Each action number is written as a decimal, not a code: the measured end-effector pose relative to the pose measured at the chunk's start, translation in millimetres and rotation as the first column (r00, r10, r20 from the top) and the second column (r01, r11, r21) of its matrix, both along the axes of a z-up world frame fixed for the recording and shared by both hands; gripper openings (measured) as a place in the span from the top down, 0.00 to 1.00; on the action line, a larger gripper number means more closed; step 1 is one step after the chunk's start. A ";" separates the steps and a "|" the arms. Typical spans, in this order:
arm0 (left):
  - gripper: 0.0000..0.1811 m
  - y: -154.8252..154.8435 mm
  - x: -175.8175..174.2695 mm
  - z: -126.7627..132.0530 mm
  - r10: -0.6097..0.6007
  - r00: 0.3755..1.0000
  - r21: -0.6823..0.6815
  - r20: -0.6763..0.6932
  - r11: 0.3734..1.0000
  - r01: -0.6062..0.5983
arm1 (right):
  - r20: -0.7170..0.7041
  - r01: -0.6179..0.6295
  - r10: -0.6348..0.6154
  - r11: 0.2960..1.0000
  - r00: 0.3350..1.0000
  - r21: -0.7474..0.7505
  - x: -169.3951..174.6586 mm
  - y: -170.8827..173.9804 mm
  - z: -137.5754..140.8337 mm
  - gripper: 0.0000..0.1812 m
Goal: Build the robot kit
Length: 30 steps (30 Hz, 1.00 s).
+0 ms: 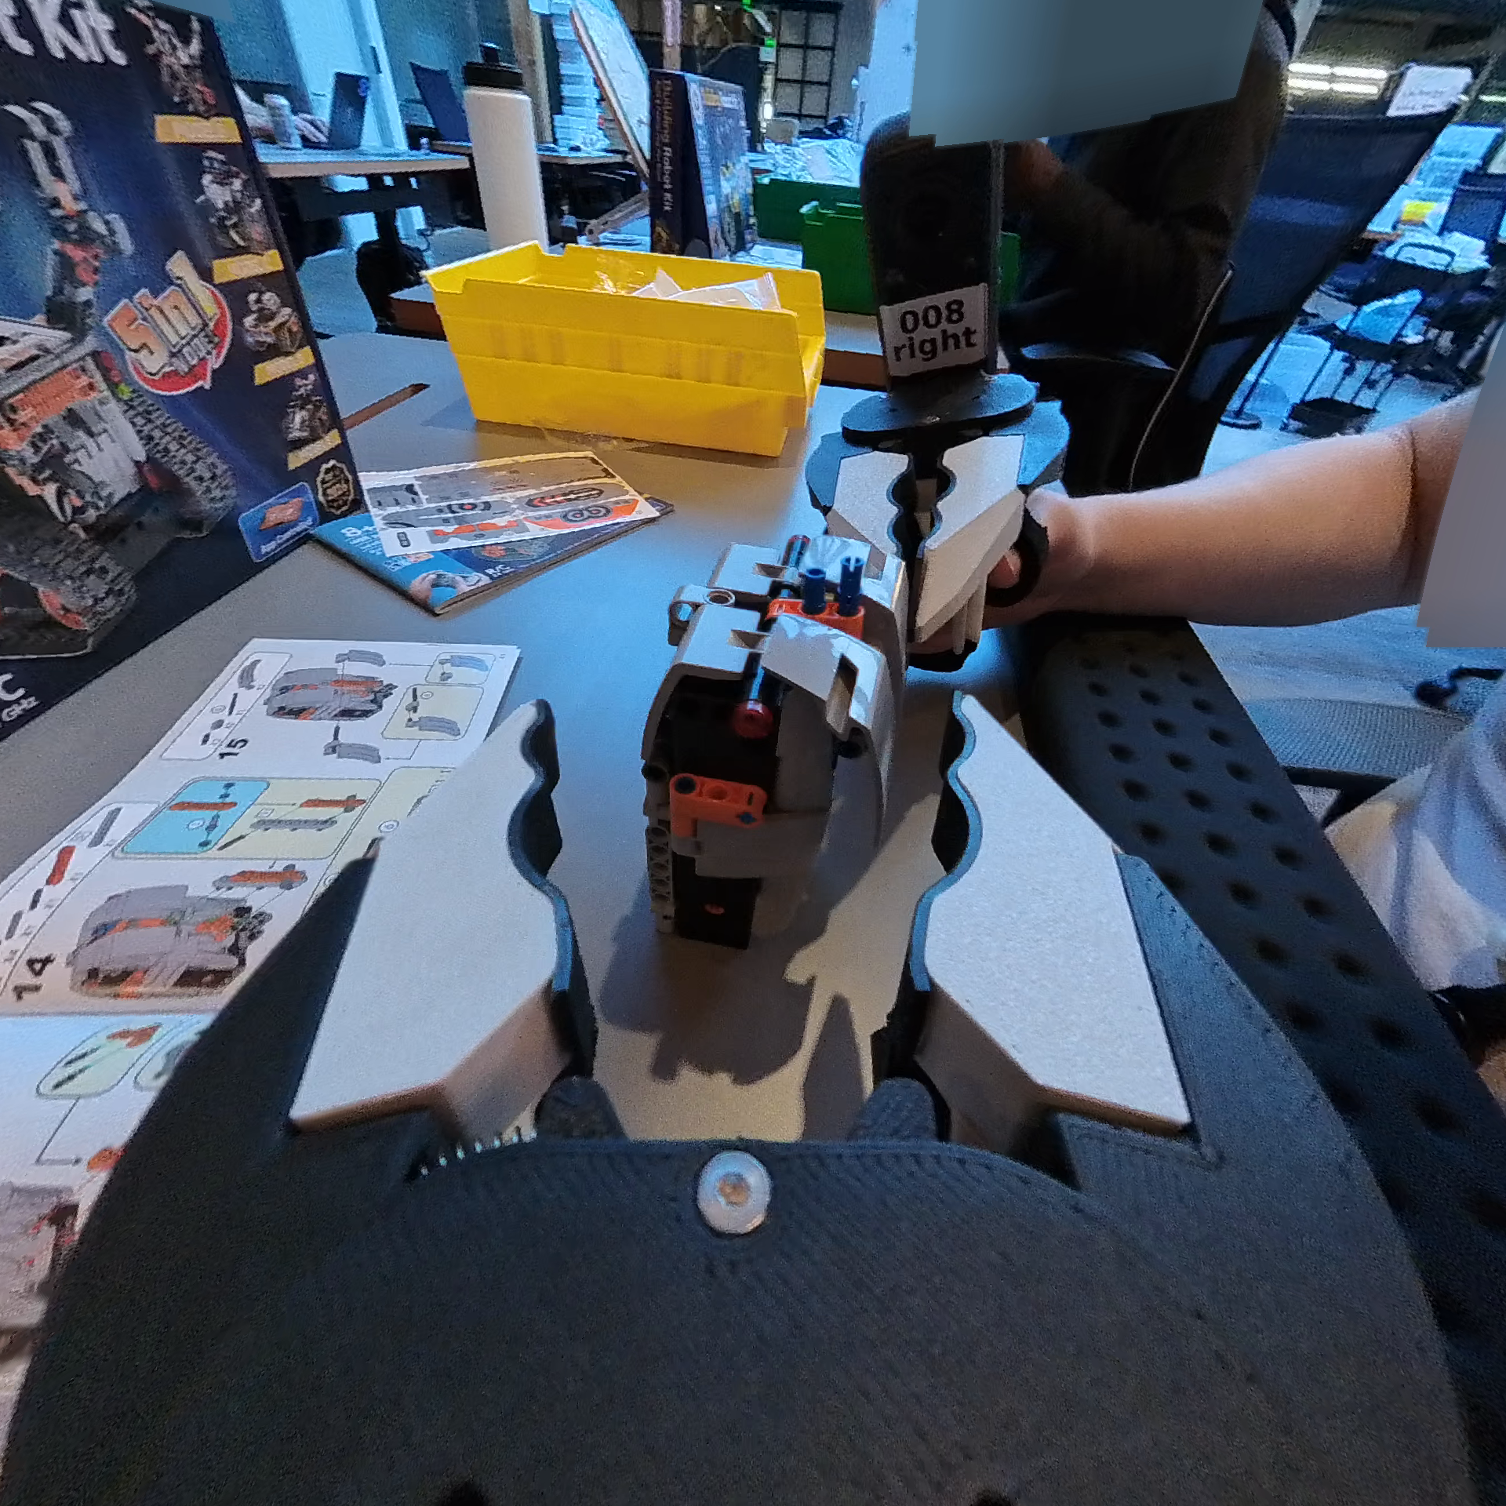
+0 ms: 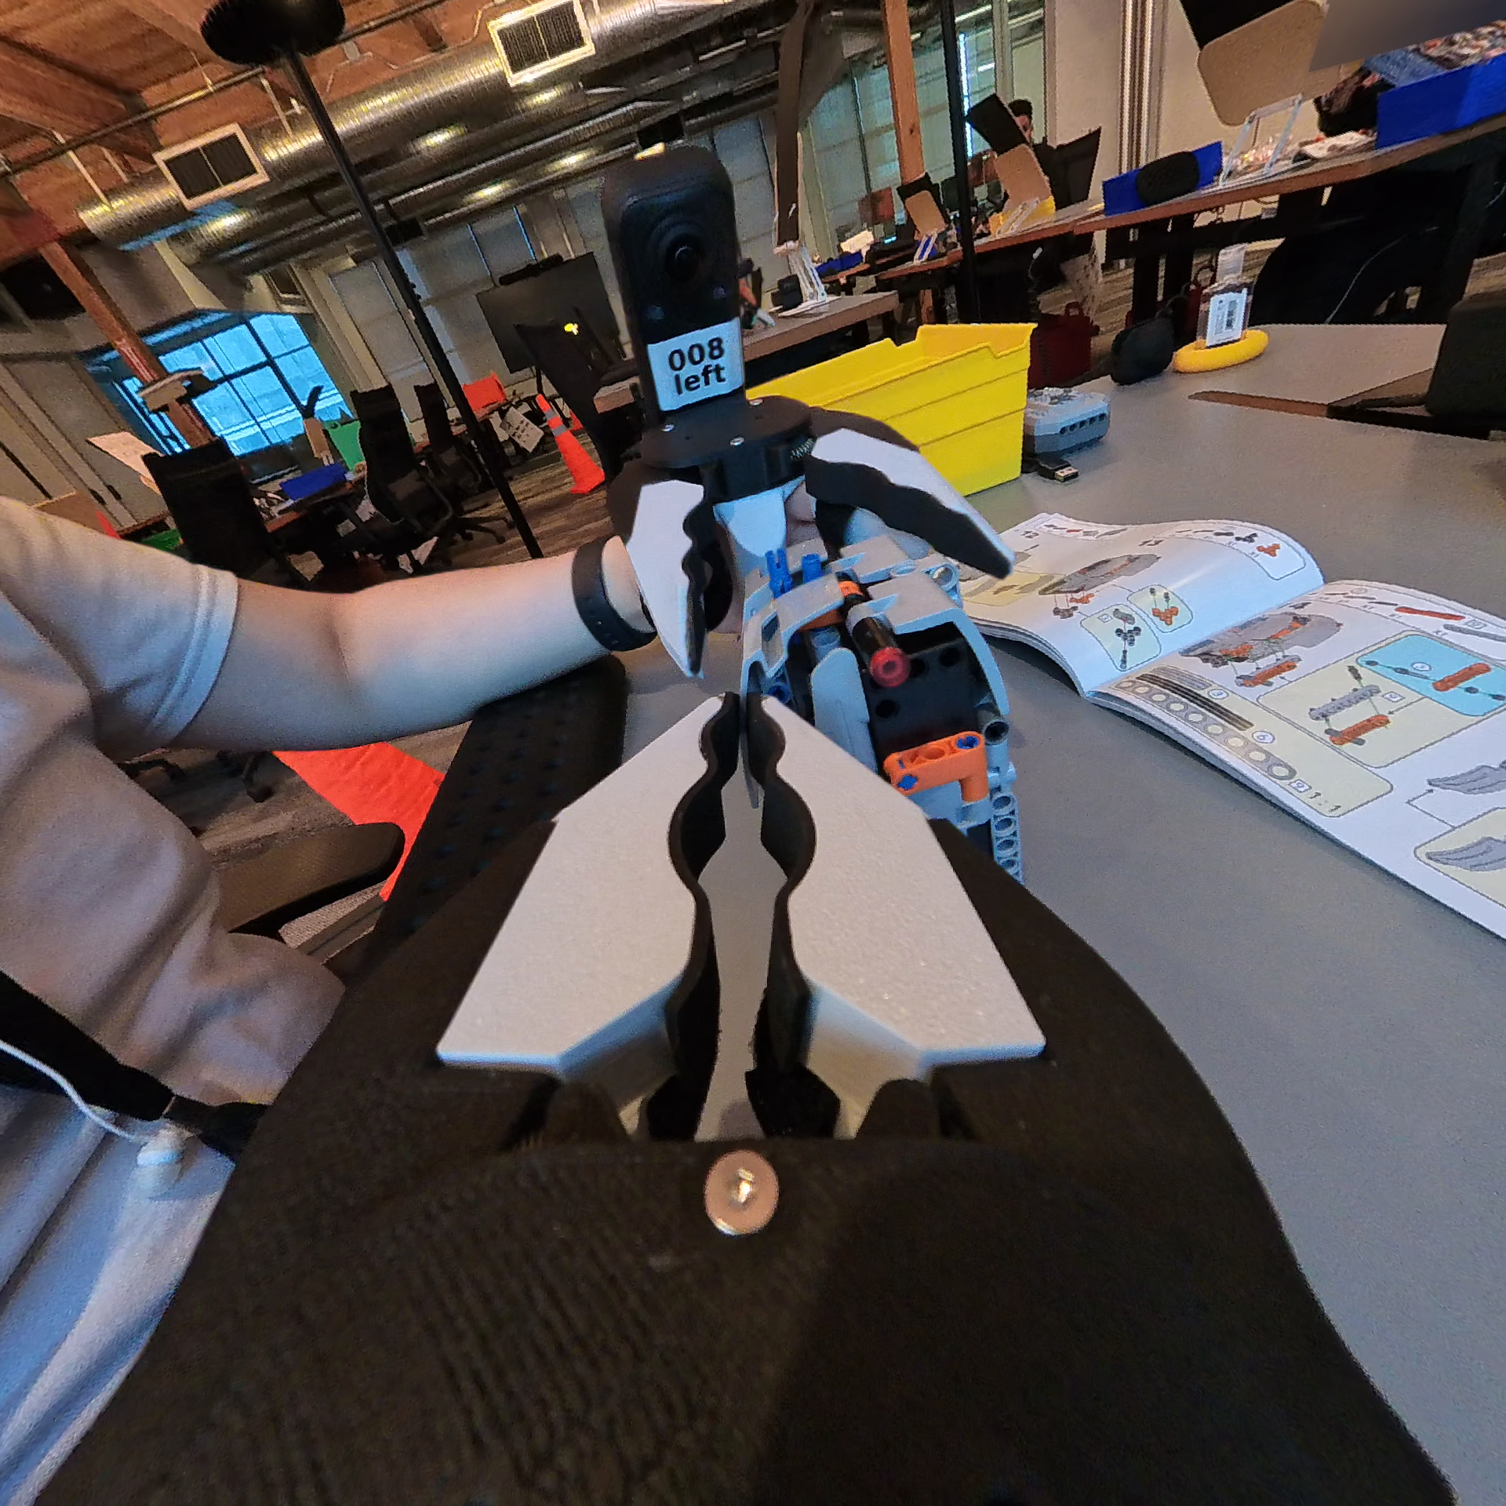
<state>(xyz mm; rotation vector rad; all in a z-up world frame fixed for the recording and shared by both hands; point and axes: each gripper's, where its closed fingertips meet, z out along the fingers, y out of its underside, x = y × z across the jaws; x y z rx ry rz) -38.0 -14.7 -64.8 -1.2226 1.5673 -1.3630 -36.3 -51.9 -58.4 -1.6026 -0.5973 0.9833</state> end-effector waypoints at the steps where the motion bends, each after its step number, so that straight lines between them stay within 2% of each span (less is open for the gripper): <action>1: 0.49 -1.3 1.7 -1.9 -0.014 1.000 0.007 -0.006 1.000 0.014 | -0.001 0.004 -0.004 1.000 1.000 0.002 0.6 0.6 0.2 1.00; 11: 0.56 -6.3 10.5 -9.5 -0.050 0.998 0.008 -0.029 0.999 0.051 | -0.032 -0.001 0.000 1.000 0.999 -0.027 3.8 -0.2 -0.9 1.00; 21: 0.57 -13.6 18.4 -8.3 -0.106 0.994 0.043 -0.022 0.993 0.106 | -0.087 0.014 -0.021 0.997 0.996 -0.081 9.7 2.4 -0.3 1.00; 26: 0.56 -13.3 16.9 -13.1 -0.099 0.994 0.016 -0.043 0.995 0.100 | -0.061 0.015 -0.019 0.998 0.998 -0.064 7.3 1.7 -0.5 1.00; 30: 0.56 -13.4 11.6 -11.1 -0.089 0.995 0.021 -0.038 0.996 0.090 | -0.094 -0.007 0.000 0.998 0.996 -0.068 5.1 0.3 3.4 1.00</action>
